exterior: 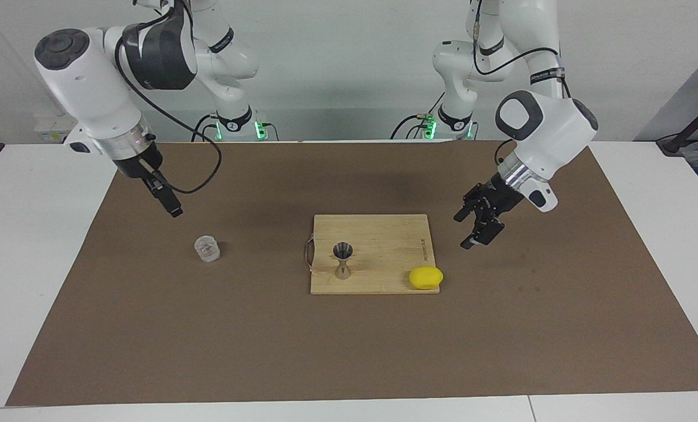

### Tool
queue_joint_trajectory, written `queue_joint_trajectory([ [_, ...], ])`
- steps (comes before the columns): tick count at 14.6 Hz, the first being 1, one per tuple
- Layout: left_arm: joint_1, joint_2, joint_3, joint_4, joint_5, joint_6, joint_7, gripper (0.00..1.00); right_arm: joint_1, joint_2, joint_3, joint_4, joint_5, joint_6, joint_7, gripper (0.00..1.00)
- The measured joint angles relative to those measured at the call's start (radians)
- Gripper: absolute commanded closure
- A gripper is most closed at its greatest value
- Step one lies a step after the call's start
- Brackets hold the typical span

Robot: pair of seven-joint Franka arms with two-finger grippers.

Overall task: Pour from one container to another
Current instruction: 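Retract the left gripper while the right gripper reaches the glass cup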

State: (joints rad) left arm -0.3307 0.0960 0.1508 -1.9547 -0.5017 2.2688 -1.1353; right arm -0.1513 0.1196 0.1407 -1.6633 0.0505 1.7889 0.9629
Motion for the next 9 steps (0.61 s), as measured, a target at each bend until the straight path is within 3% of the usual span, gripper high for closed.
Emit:
queue_joint_trajectory([
  [4, 0.014, -0.007, 0.000, 0.061, 0.368, -0.028, 0.018, 0.00, -0.063, 0.117, -0.002, -0.035, 0.133, 0.125, 0.034, 0.00],
  [6, 0.045, -0.009, 0.000, 0.083, 0.438, -0.049, 0.179, 0.00, -0.079, 0.151, -0.003, -0.084, 0.205, 0.197, 0.044, 0.00],
  [9, 0.109, -0.020, 0.002, 0.124, 0.448, -0.185, 0.578, 0.00, -0.105, 0.169, -0.003, -0.146, 0.280, 0.238, 0.047, 0.00],
])
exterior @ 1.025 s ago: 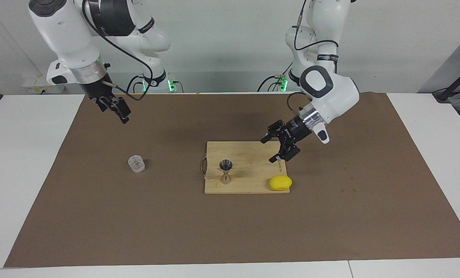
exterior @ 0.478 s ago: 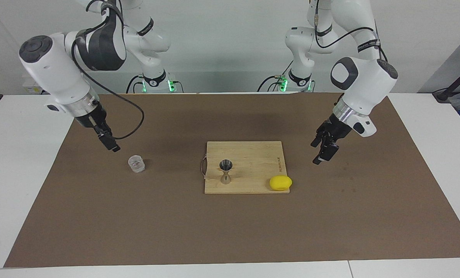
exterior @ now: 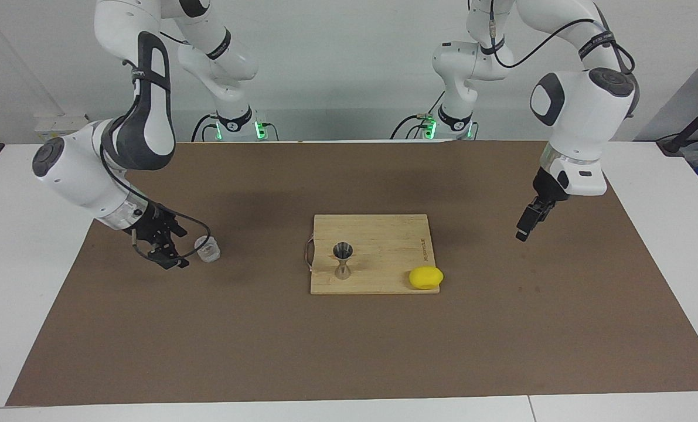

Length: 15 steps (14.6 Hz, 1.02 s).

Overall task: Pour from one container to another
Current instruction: 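Retract the left gripper while the right gripper reaches the glass cup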

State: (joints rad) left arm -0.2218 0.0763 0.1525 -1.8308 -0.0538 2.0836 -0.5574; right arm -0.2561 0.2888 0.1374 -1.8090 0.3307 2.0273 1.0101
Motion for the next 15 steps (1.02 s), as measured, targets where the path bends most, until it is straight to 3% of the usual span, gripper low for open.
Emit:
queue_joint_trajectory([
  [2, 0.020, -0.019, 0.000, 0.029, 0.000, -0.095, 0.238, 0.00, -0.021, 0.003, -0.001, -0.024, 0.017, 0.008, 0.001, 0.00],
  [7, 0.021, -0.082, -0.003, 0.122, 0.012, -0.380, 0.575, 0.00, -0.079, 0.029, -0.001, -0.069, 0.085, 0.019, -0.023, 0.00],
  [10, 0.021, -0.096, -0.003, 0.181, 0.035, -0.498, 0.631, 0.00, -0.110, 0.082, -0.001, -0.074, 0.141, 0.020, -0.097, 0.00],
  [15, 0.055, -0.102, -0.032, 0.226, 0.035, -0.533, 0.636, 0.00, -0.123, 0.119, 0.001, -0.076, 0.165, 0.018, -0.126, 0.00],
])
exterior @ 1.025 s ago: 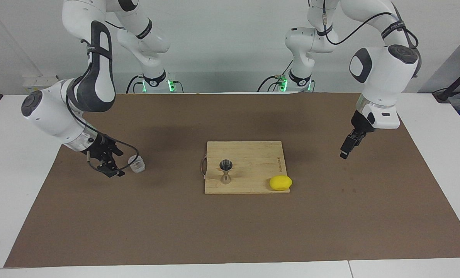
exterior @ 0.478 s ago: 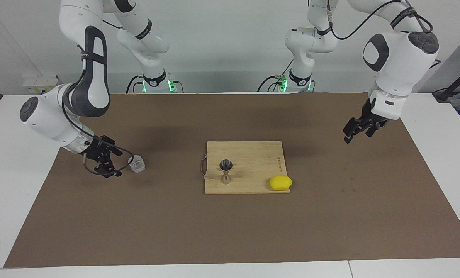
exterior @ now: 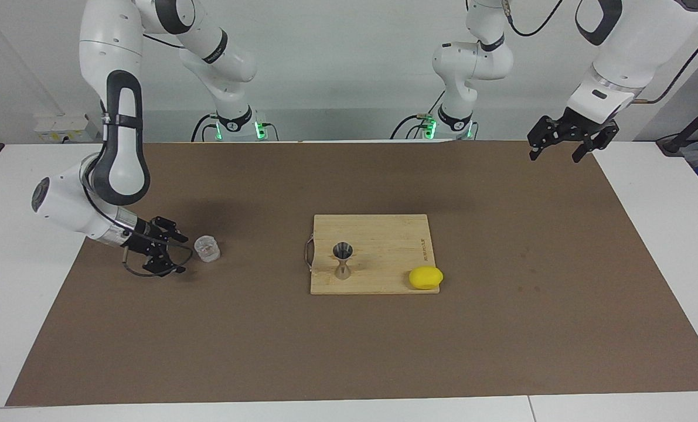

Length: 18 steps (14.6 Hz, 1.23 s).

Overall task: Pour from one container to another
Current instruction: 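Retract the left gripper while the right gripper reaches the glass cup, then close the right gripper around the clear glass cup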

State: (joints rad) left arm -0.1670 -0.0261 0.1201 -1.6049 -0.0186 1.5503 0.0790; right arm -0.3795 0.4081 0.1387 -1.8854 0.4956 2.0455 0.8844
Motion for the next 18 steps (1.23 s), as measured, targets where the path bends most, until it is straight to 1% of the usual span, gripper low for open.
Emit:
queue_joint_trajectory([
  [1, 0.047, 0.000, -0.048, 0.000, 0.000, -0.001, 0.000, 0.00, 0.001, 0.000, 0.001, -0.006, 0.013, -0.001, -0.007, 0.00],
  [3, 0.168, 0.000, -0.183, 0.000, 0.000, -0.005, -0.002, 0.00, 0.002, 0.000, 0.002, -0.025, 0.046, -0.001, -0.021, 0.00],
  [4, 0.191, 0.000, -0.216, -0.002, 0.000, -0.006, -0.004, 0.00, 0.002, 0.000, 0.002, -0.036, 0.060, -0.002, -0.026, 0.00],
  [6, 0.186, -0.002, -0.220, -0.014, 0.000, -0.006, -0.007, 0.00, 0.002, 0.000, 0.004, -0.054, 0.072, -0.004, -0.039, 0.00],
  [10, 0.146, -0.003, -0.146, -0.016, -0.007, -0.022, -0.007, 0.00, 0.004, -0.002, 0.007, -0.064, 0.073, -0.031, -0.056, 0.00],
  [13, 0.146, -0.008, -0.136, -0.016, -0.014, -0.033, -0.005, 0.00, 0.009, -0.005, 0.010, -0.065, 0.081, -0.037, -0.057, 0.00],
  [14, 0.148, -0.011, -0.136, -0.015, -0.014, -0.035, -0.005, 0.00, 0.010, -0.006, 0.010, -0.065, 0.089, -0.037, -0.058, 0.03],
  [15, 0.149, -0.013, -0.136, -0.013, -0.014, -0.036, -0.005, 0.00, 0.010, -0.007, 0.010, -0.065, 0.092, -0.037, -0.059, 0.10],
  [16, 0.150, -0.014, -0.137, -0.013, -0.014, -0.037, -0.005, 0.00, 0.010, -0.007, 0.010, -0.065, 0.093, -0.037, -0.059, 0.25],
  [17, 0.149, -0.015, -0.138, -0.014, -0.014, -0.037, -0.006, 0.00, 0.010, -0.007, 0.010, -0.065, 0.093, -0.037, -0.059, 0.44],
  [18, 0.149, -0.015, -0.139, -0.016, -0.014, -0.037, -0.006, 0.00, 0.010, -0.008, 0.010, -0.065, 0.093, -0.037, -0.059, 0.57],
])
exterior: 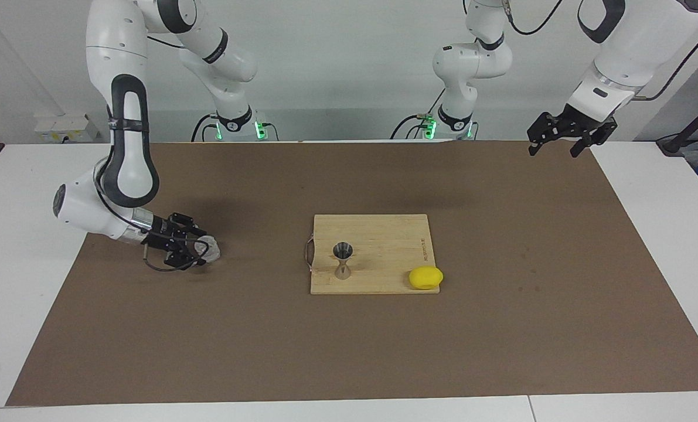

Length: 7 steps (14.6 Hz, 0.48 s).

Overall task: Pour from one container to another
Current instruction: 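Close the right gripper around the clear glass cup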

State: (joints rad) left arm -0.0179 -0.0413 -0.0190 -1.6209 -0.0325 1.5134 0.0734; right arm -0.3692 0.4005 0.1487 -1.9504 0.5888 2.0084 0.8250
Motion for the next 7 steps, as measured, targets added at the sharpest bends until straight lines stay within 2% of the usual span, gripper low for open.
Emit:
queue_joint_trajectory([
  [1, 0.000, 0.000, -0.001, -0.001, 0.000, 0.000, 0.000, 0.00, 0.000, -0.001, 0.000, 0.000, 0.000, 0.000, 0.000, 0.72],
  [2, 0.000, 0.000, -0.001, -0.002, 0.000, 0.000, 0.000, 0.00, 0.000, -0.001, 0.000, 0.000, 0.000, 0.000, 0.000, 0.82],
  [4, 0.001, 0.000, 0.000, -0.003, 0.000, 0.000, 0.000, 0.00, 0.000, -0.003, 0.000, 0.000, 0.000, 0.000, 0.000, 0.97],
  [5, 0.001, 0.000, 0.001, -0.003, 0.000, 0.000, 0.000, 0.00, 0.000, -0.005, 0.000, 0.001, 0.000, 0.000, 0.000, 1.00],
  [7, 0.001, 0.000, 0.001, -0.003, 0.000, 0.000, 0.000, 0.00, 0.000, -0.012, 0.002, 0.005, 0.001, 0.000, 0.000, 1.00],
])
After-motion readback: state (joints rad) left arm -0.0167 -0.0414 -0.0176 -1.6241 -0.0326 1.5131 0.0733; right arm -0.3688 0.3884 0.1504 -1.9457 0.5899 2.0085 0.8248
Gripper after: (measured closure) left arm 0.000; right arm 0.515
